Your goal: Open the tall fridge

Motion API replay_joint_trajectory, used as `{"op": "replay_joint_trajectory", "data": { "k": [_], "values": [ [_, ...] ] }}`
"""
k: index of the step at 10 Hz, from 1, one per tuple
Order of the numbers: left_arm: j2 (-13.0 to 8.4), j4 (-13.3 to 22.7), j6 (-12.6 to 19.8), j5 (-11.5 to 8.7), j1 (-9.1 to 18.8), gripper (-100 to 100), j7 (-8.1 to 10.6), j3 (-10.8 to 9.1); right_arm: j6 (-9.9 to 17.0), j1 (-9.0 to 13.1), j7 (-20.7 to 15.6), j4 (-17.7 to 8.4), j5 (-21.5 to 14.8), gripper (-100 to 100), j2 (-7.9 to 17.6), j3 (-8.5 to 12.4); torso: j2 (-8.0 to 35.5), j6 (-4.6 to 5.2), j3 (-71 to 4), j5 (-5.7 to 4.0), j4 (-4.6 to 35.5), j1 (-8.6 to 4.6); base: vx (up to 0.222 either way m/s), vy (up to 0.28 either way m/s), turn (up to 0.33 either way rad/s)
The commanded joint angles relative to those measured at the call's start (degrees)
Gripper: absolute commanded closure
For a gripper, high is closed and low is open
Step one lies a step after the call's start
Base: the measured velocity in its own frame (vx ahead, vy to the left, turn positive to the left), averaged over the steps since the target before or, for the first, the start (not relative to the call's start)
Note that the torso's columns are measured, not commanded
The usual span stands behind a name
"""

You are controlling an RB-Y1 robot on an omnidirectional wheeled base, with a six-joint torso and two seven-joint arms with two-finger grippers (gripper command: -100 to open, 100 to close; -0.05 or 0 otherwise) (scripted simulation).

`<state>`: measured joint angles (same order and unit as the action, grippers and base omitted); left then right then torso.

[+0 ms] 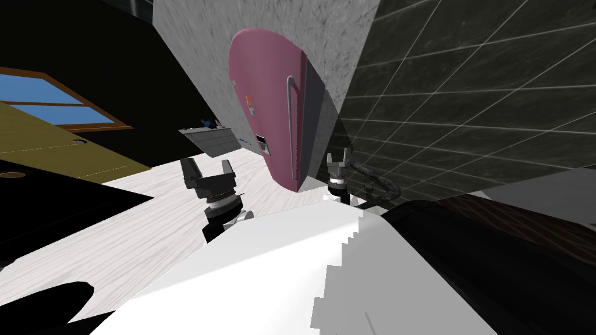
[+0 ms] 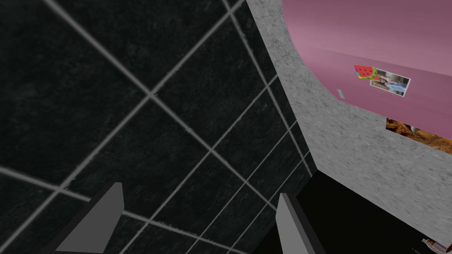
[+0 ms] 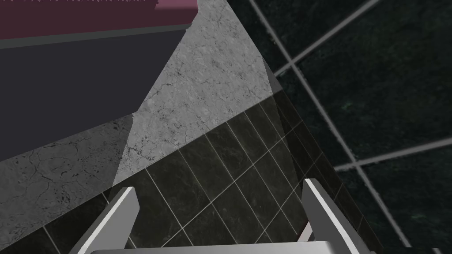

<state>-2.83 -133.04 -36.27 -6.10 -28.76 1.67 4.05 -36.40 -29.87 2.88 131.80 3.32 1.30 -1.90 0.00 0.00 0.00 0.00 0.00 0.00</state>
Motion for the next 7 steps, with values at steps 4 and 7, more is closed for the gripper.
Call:
{"op": "replay_joint_trajectory", "data": {
  "k": [4, 7],
  "values": [
    [0.0, 0.0, 0.0, 0.0, 0.0, 0, 0.0, 0.0, 0.0, 0.0, 0.0, 0.0, 0.0, 0, 0.0, 0.0, 14.2, 0.0, -28.5, 0.0, 14.2, 0.0, 0.0, 0.0, 0.0],
    [0.0, 0.0, 0.0, 0.0, 0.0, 0, 0.0, 0.0, 0.0, 0.0, 0.0, 0.0, 0.0, 0, 0.0, 0.0, 26.9, 0.0, -53.8, 0.0, 26.9, 0.0, 0.0, 0.0, 0.0]
  ]
}}
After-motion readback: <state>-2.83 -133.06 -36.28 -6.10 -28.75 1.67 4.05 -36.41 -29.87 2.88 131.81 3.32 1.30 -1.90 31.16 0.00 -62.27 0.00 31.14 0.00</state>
